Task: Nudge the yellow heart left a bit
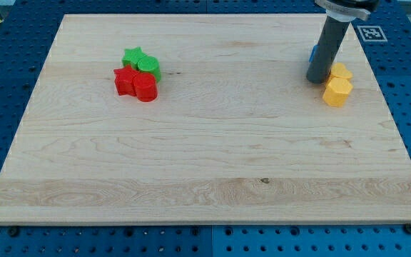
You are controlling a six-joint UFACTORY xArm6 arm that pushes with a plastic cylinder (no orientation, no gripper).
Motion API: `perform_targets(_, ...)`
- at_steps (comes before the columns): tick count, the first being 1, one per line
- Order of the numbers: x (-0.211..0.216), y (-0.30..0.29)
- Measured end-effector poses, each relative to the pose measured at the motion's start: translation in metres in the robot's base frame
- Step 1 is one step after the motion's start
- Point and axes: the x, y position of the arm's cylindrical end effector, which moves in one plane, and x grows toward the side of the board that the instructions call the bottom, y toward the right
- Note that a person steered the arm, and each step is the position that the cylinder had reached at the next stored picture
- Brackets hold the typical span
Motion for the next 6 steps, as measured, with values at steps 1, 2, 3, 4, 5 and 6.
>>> perform_targets(1, -0.009, 0.010)
perform_targets(2, -0.014, 0.029)
perform_targets(3, -0.016, 0.030)
perform_targets(4, -0.016, 0.002)
perform_targets(5, -0.014, -0.025)
perform_targets(6, 0.015, -0.032)
